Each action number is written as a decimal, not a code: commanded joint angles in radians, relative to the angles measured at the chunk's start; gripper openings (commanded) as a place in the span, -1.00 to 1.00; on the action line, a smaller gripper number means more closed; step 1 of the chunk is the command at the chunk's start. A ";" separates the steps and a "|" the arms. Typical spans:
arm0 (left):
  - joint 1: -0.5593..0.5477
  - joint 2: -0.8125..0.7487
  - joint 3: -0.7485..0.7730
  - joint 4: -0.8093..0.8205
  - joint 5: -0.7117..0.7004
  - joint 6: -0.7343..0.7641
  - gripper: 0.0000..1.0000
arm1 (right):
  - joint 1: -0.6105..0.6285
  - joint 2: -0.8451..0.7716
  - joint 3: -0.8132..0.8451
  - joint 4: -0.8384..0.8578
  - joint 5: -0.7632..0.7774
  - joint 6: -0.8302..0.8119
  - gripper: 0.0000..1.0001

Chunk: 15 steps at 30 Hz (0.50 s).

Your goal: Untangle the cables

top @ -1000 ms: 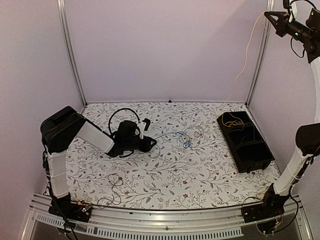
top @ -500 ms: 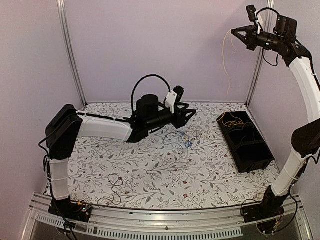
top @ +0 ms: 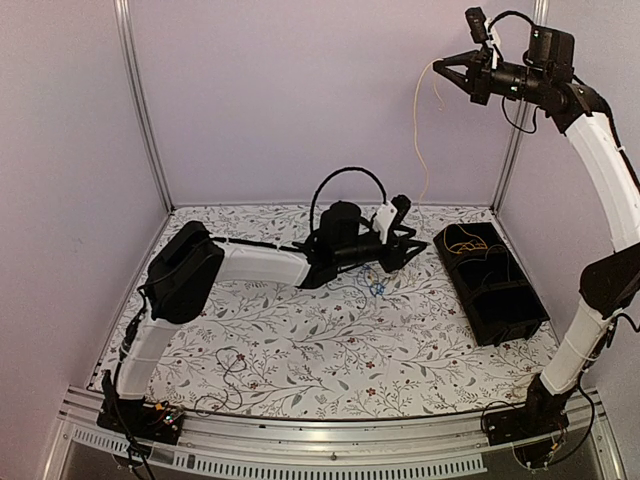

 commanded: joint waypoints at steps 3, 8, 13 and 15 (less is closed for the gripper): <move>-0.024 0.043 0.065 0.012 0.125 -0.007 -0.27 | 0.009 -0.018 -0.002 -0.015 0.010 -0.006 -1.00; -0.016 0.033 0.059 0.012 0.107 -0.003 -0.94 | 0.009 -0.025 -0.023 -0.017 0.023 -0.012 -1.00; 0.003 0.029 0.053 0.015 0.101 -0.011 -1.00 | 0.009 -0.031 -0.038 -0.014 0.027 -0.011 -1.00; 0.009 0.028 0.048 0.016 0.110 -0.023 -1.00 | 0.009 -0.034 -0.040 -0.012 0.034 -0.011 -1.00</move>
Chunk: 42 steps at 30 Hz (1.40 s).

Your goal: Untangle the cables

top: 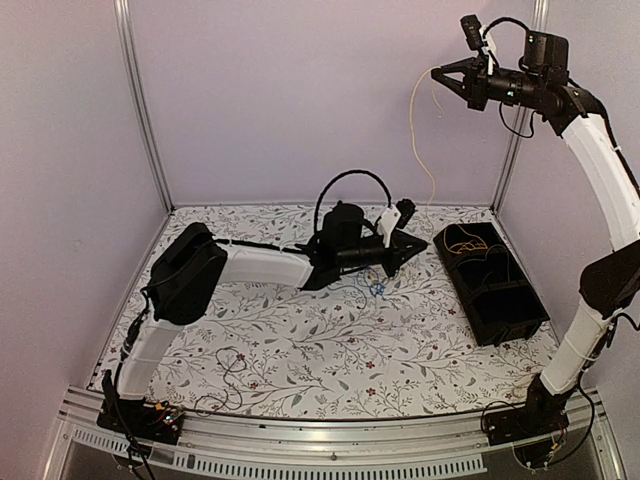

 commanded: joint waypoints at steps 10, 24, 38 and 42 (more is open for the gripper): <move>0.051 -0.407 -0.297 0.165 -0.142 -0.042 -1.00 | -0.090 -0.094 -0.397 0.186 0.139 0.027 -1.00; 0.075 -0.584 0.060 -0.123 -0.256 0.181 -1.00 | -0.013 -0.108 -0.769 0.287 -0.088 0.049 -0.71; 0.084 -0.580 -0.133 -0.191 -0.153 0.101 -1.00 | 0.043 -0.090 -0.388 -0.066 -0.134 -0.188 0.61; 0.085 -0.587 -0.175 -0.198 -0.073 0.094 -1.00 | 0.072 -0.030 -0.316 -0.125 -0.085 -0.273 0.62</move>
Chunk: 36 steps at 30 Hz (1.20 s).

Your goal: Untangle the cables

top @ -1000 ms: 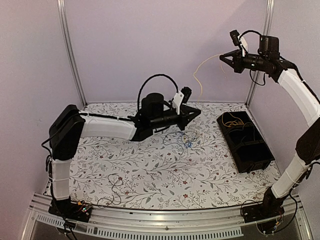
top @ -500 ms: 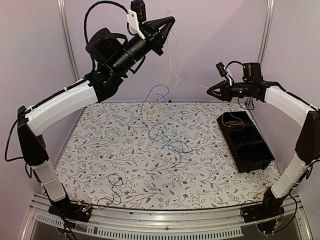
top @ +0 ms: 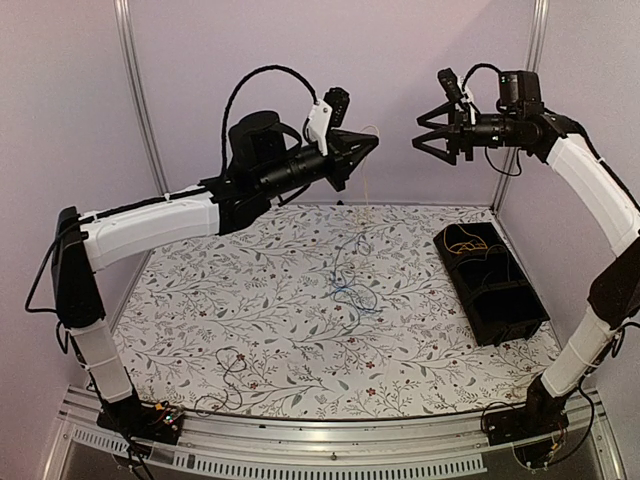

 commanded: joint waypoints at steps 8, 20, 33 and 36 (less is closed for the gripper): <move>0.011 -0.009 -0.031 -0.074 0.253 -0.030 -1.00 | 0.145 0.066 0.048 -0.128 0.214 -0.264 0.64; 0.056 0.040 0.052 -0.180 0.479 -0.185 -1.00 | 0.221 0.050 0.092 -0.267 0.265 -0.441 0.79; 0.103 0.091 0.095 -0.170 0.605 -0.312 -1.00 | 0.223 0.019 0.152 -0.353 0.190 -0.491 0.21; 0.103 0.100 0.106 -0.180 0.629 -0.322 -1.00 | 0.223 0.021 0.137 -0.320 0.231 -0.483 0.42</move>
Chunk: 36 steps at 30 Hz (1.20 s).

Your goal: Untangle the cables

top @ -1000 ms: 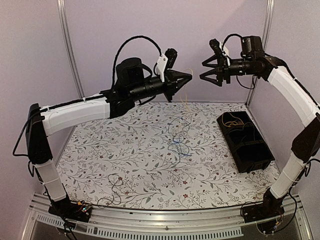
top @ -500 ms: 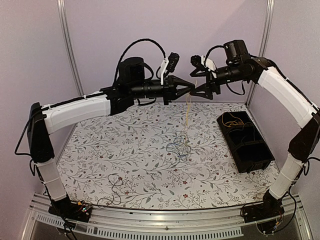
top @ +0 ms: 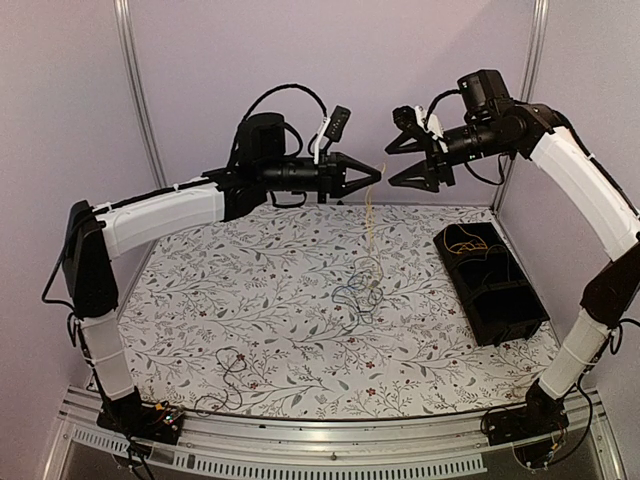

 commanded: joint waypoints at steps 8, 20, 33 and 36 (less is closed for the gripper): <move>0.006 0.034 0.059 -0.025 0.110 -0.060 -1.00 | 0.039 -0.008 0.012 -0.046 -0.002 -0.072 0.20; 0.018 0.047 0.061 -0.030 0.128 -0.069 -1.00 | 0.056 -0.016 -0.013 -0.054 0.034 -0.089 -1.00; -0.031 0.089 -0.436 0.632 -0.233 -0.013 0.17 | 0.054 0.005 0.056 0.057 0.107 0.087 -1.00; -0.047 0.192 -0.433 0.725 -0.252 -0.062 0.13 | 0.047 0.015 0.094 0.071 0.108 0.116 -1.00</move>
